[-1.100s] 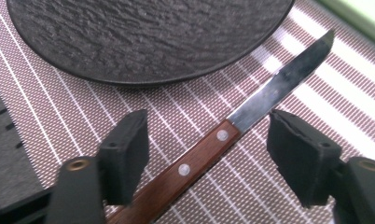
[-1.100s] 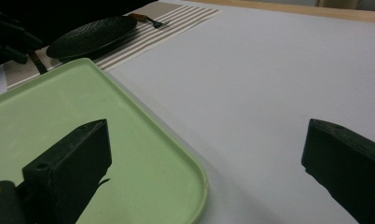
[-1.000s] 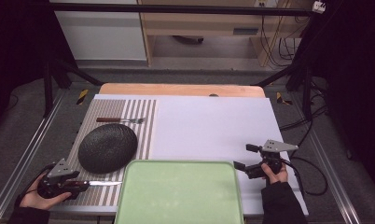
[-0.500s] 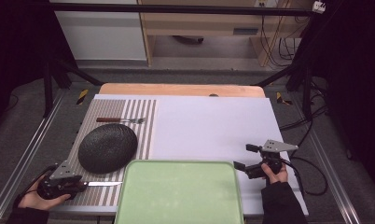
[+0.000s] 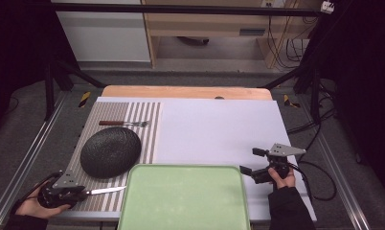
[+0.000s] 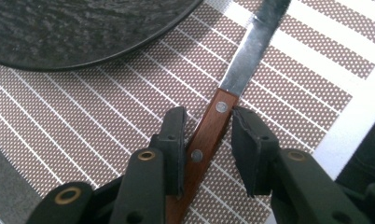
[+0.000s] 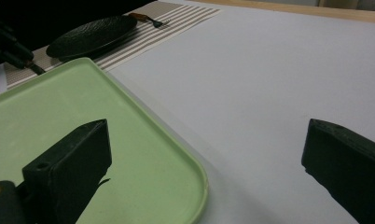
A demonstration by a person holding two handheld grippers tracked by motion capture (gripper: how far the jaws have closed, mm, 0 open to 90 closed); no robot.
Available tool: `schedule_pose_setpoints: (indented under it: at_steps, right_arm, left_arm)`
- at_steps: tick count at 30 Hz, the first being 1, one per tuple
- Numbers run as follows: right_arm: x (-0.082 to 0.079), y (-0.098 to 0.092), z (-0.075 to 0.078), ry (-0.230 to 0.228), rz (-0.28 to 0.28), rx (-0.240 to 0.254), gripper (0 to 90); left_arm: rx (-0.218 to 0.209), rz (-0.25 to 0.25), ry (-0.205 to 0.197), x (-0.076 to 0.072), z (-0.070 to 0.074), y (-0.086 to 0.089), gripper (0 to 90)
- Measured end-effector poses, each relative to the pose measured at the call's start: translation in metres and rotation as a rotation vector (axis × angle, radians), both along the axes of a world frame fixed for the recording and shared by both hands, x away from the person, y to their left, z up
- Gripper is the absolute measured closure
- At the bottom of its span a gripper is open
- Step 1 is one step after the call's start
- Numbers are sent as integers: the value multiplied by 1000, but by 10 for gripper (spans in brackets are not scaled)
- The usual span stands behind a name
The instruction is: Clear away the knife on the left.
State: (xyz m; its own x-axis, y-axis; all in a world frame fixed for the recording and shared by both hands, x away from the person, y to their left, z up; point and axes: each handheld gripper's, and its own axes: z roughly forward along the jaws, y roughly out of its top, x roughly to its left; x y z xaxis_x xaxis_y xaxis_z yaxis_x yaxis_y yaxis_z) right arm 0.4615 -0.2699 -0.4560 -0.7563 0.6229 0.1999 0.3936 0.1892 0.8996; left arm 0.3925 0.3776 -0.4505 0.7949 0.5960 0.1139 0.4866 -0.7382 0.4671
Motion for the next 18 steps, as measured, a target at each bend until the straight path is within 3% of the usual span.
schedule_pose_setpoints:
  at_steps: [8, 13, 18]
  right_arm:
    - [0, 0, 0, 0, 0, -1, 17]
    - [0, 0, 0, 0, -1, -2, 17]
    - [0, 0, 0, 1, -1, -2, 17]
  left_arm:
    - [-3, -21, 19, 0, 2, -1, 705]
    - [27, 1, 35, 1, 3, -4, 762]
    - [22, 10, 47, 2, 4, -5, 762]
